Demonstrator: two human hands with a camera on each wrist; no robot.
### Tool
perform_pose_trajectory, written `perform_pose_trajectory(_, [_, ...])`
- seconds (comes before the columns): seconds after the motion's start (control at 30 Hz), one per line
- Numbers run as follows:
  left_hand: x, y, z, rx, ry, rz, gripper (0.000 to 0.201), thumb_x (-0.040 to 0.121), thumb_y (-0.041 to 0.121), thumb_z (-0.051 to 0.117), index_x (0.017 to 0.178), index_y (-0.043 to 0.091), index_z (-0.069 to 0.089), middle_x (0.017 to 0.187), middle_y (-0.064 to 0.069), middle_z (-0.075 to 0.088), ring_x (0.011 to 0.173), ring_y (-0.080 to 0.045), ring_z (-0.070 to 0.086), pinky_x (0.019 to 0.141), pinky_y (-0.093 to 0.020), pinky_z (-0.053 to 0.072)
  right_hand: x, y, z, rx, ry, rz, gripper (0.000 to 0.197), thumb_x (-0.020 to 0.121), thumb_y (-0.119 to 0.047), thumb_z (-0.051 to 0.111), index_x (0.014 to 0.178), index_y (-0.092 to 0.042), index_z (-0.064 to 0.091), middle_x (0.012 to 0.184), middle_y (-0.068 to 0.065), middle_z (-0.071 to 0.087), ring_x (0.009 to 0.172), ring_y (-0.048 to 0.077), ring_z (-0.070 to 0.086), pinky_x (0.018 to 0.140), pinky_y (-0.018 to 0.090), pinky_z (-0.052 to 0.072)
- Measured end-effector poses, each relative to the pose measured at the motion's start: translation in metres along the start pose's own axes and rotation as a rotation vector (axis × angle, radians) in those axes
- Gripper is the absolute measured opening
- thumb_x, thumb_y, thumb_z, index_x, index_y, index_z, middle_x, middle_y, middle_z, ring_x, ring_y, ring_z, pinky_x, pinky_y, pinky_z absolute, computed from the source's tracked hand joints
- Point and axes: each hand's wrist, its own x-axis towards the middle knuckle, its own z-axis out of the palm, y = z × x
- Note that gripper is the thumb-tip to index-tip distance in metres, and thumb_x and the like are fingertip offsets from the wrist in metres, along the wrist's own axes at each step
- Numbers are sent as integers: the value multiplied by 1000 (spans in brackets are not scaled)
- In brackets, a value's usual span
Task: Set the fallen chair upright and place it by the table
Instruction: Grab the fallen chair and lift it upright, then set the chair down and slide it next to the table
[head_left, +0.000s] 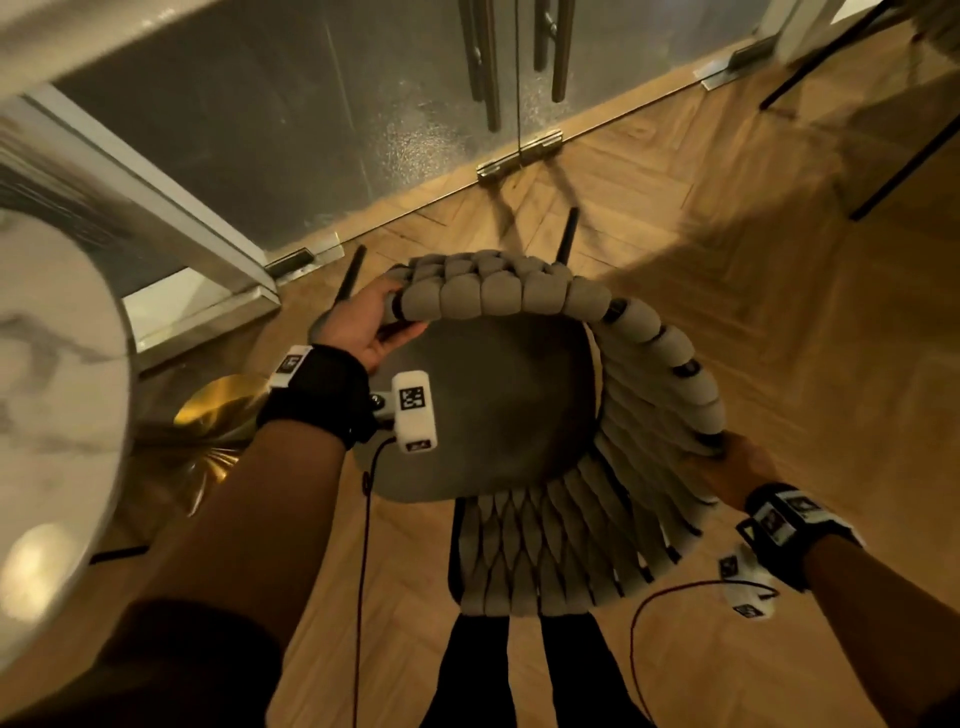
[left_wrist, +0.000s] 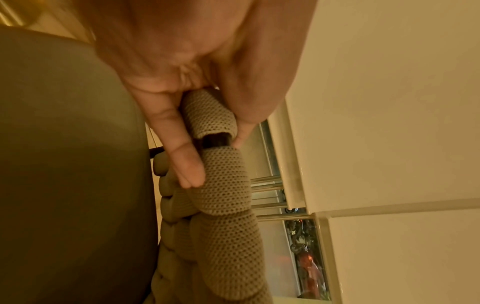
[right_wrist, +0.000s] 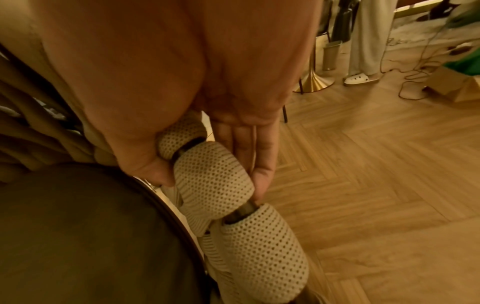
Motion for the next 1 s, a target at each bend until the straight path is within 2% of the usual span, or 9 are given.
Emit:
perform_pose_trajectory(0.1, [8, 12, 3, 18, -65, 7, 28, 93, 25, 71, 117, 13, 64, 112, -18, 68, 95, -27, 74, 67, -34, 66, -4, -4, 0, 9, 10, 21, 51, 89, -33, 67, 137, -19, 57, 129, 15, 66, 110, 36, 61, 87, 42, 46])
perform_pose_trajectory(0.3, [16, 5, -12, 179, -219, 79, 56, 97, 59, 53, 119, 8, 60, 95, -14, 72, 81, -24, 74, 64, -33, 64, 6, -32, -16, -20, -9, 17, 50, 94, -22, 64, 142, -13, 52, 134, 18, 61, 105, 34, 57, 85, 38, 41])
perform_pose_trajectory(0.43, [12, -71, -45, 544, -325, 76, 28, 101, 48, 53, 105, 24, 66, 95, -15, 70, 67, -12, 73, 75, -46, 62, 17, -49, -29, -47, 1, 24, 50, 93, -27, 65, 140, -14, 53, 132, 13, 62, 118, 39, 58, 93, 43, 47])
perform_pose_trajectory(0.5, [13, -133, -68, 993, -461, 225, 15, 99, 39, 62, 105, 29, 71, 99, -11, 70, 83, -11, 73, 88, -45, 56, 23, -55, -34, -11, 4, 23, 47, 93, -27, 65, 137, -12, 55, 124, 7, 61, 116, 39, 59, 94, 43, 48])
perform_pose_trajectory(0.6, [3, -227, -88, 1408, -640, 176, 79, 85, 52, 75, 149, 20, 41, 137, 0, 51, 130, -29, 54, 103, -39, 43, 38, -62, -44, 16, 3, 30, 48, 91, -34, 67, 133, -12, 58, 124, 13, 66, 111, 36, 62, 96, 48, 52])
perform_pose_trajectory(0.7, [6, -296, -91, 1764, -761, 176, 109, 76, 63, 72, 160, 28, 12, 163, -8, 30, 148, -35, 31, 118, -54, 28, 56, -58, -49, 60, 21, -31, 55, 84, -42, 71, 130, -15, 59, 123, 14, 67, 112, 36, 64, 96, 52, 53])
perform_pose_trajectory(0.8, [5, -323, -78, 1832, -742, 117, 104, 84, 55, 69, 162, 30, 5, 170, -9, 13, 155, -35, 11, 122, -60, 13, 53, -56, -49, 137, 35, -147, 66, 81, -38, 75, 139, -23, 50, 132, 6, 63, 118, 29, 60, 101, 55, 50])
perform_pose_trajectory(0.9, [13, -341, -65, 1828, -627, 190, 92, 88, 53, 64, 160, 33, 10, 170, -9, 13, 154, -38, 14, 122, -58, 15, 37, -52, -40, 267, 56, -171, 73, 87, -24, 74, 148, -24, 34, 131, 0, 52, 114, 23, 54, 99, 48, 49])
perform_pose_trajectory(1.0, [15, -349, -57, 1861, -534, 242, 93, 87, 48, 64, 159, 38, 6, 170, -9, 13, 152, -41, 16, 121, -61, 15, 20, -32, -12, 382, 99, -119, 83, 80, -35, 81, 145, -20, 32, 136, 6, 52, 115, 24, 54, 95, 47, 49])
